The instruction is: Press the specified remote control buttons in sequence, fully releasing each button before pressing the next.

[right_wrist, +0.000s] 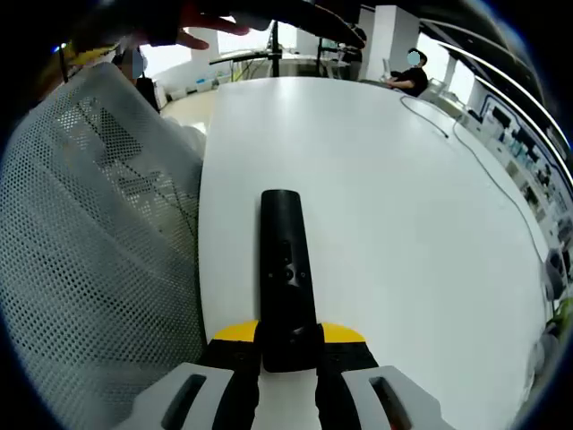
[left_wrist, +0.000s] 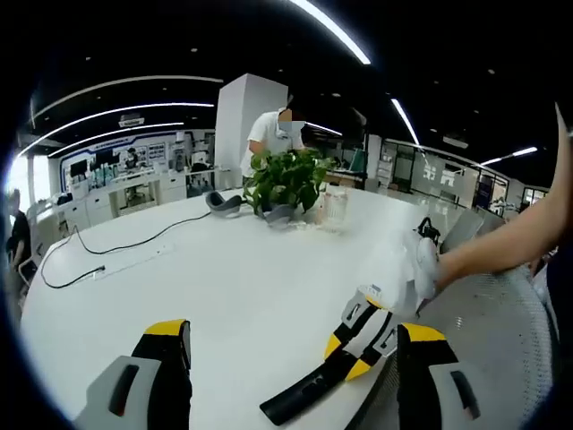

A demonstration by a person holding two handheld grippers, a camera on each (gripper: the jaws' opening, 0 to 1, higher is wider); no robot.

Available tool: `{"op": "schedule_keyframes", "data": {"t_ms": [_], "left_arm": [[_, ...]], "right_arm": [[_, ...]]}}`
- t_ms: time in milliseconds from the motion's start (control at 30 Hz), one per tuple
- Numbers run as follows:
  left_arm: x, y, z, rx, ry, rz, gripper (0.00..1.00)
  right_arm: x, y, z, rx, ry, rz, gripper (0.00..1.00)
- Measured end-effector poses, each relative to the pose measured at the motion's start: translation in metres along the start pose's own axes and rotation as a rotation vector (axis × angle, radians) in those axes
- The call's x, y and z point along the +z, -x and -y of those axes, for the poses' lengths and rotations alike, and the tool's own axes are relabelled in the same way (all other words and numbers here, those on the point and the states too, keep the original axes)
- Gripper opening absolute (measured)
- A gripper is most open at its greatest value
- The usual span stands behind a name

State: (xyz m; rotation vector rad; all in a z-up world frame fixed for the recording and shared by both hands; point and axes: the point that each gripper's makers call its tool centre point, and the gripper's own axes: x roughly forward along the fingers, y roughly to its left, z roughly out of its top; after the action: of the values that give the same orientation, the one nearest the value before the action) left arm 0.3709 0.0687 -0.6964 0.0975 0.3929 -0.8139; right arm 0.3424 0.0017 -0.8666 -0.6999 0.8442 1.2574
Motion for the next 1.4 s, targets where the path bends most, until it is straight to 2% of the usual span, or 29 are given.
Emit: {"op": "schedule_keyframes", "data": {"t_ms": [200, 267, 333, 500, 633, 733, 833, 933, 1033, 1300, 1333, 1400], "left_arm": [[0.012, 0.023, -0.009, 0.107, -0.012, 0.072, 1.0], [0.012, 0.035, -0.016, 0.179, -0.029, 0.084, 1.0], [0.016, 0.045, -0.018, 0.22, -0.038, 0.125, 1.0], [0.014, 0.062, -0.024, 0.285, 0.036, 0.167, 1.0], [0.009, 0.066, -0.024, 0.321, 0.041, 0.183, 1.0], [0.008, 0.067, -0.028, 0.354, -0.006, 0.171, 1.0], [0.01, 0.066, -0.031, 0.35, 0.016, 0.191, 1.0], [0.008, 0.069, -0.037, 0.384, -0.003, 0.184, 1.0], [0.009, 0.073, -0.041, 0.405, 0.015, 0.203, 1.0], [0.006, 0.075, -0.047, 0.441, -0.007, 0.18, 1.0], [0.014, 0.08, -0.048, 0.455, 0.002, 0.226, 1.0], [0.014, 0.085, -0.053, 0.481, 0.013, 0.233, 1.0]], "right_arm": [[0.0, 0.0, 0.0, -0.002, 0.001, 0.0, 0.21], [0.0, 0.0, 0.0, -0.003, 0.001, 0.001, 0.21], [0.0, 0.0, 0.0, -0.004, 0.002, 0.001, 0.21], [0.0, -0.001, 0.0, -0.004, 0.002, 0.001, 0.21], [0.0, -0.001, 0.0, -0.006, 0.004, 0.001, 0.21], [0.0, -0.001, 0.0, -0.008, 0.004, 0.001, 0.21], [0.001, -0.001, 0.0, -0.011, 0.001, -0.01, 0.21], [0.002, -0.001, 0.0, -0.012, 0.003, -0.034, 0.21], [0.001, -0.001, 0.001, -0.007, -0.004, -0.041, 0.21], [0.001, -0.001, 0.018, 0.004, 0.005, -0.05, 0.2], [0.0, -0.001, 0.022, 0.006, 0.008, -0.054, 0.2], [0.0, -0.001, 0.027, 0.006, 0.008, -0.059, 0.2]]}}
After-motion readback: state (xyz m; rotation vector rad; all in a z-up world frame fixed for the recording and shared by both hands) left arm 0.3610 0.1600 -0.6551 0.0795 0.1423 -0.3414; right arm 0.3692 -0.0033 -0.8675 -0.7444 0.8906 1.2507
